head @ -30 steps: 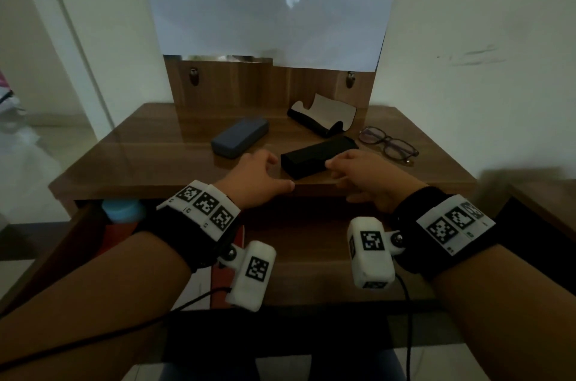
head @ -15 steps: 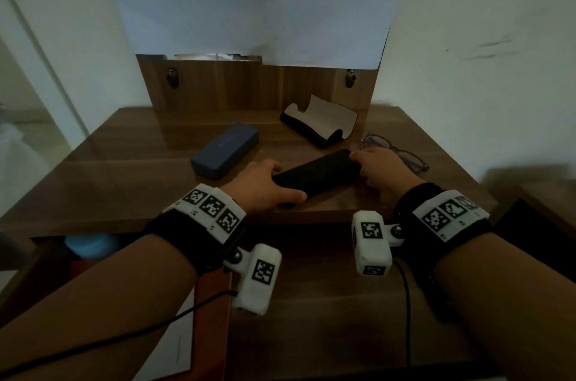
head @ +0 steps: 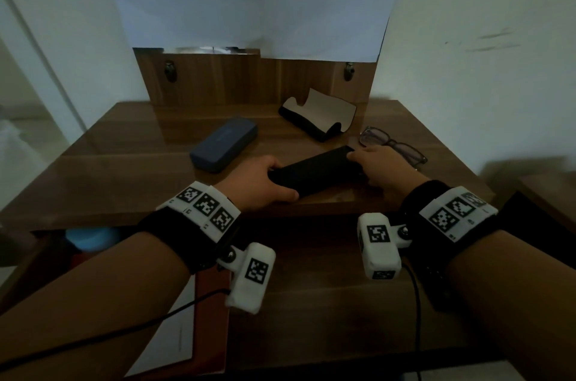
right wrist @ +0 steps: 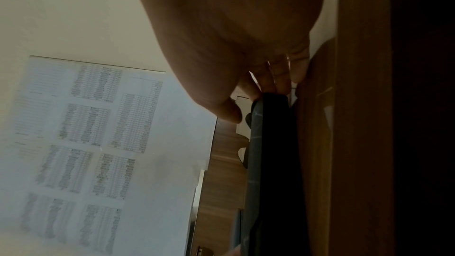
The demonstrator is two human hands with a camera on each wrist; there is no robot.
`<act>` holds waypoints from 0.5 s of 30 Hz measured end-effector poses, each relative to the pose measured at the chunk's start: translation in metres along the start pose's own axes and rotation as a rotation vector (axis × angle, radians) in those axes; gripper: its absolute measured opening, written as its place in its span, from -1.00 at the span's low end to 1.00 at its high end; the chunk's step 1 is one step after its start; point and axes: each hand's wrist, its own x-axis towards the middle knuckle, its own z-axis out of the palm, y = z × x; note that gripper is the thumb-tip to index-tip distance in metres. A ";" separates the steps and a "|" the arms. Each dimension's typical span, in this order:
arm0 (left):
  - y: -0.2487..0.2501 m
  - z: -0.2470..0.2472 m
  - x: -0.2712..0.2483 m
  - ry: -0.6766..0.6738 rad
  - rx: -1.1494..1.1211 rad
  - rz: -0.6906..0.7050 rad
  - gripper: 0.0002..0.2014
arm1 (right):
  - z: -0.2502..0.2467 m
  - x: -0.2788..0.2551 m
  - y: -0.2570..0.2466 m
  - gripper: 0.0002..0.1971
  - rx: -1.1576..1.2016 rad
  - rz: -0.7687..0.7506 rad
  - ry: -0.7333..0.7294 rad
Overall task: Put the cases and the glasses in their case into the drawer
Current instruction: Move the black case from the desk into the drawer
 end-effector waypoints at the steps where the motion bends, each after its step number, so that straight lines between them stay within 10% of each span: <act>1: 0.000 -0.001 -0.003 -0.004 -0.014 0.000 -0.47 | -0.002 -0.002 0.000 -0.65 -0.035 -0.001 -0.010; 15: -0.001 -0.014 -0.049 -0.132 -0.004 -0.059 -0.65 | -0.023 -0.047 0.006 -0.84 -0.307 0.003 -0.136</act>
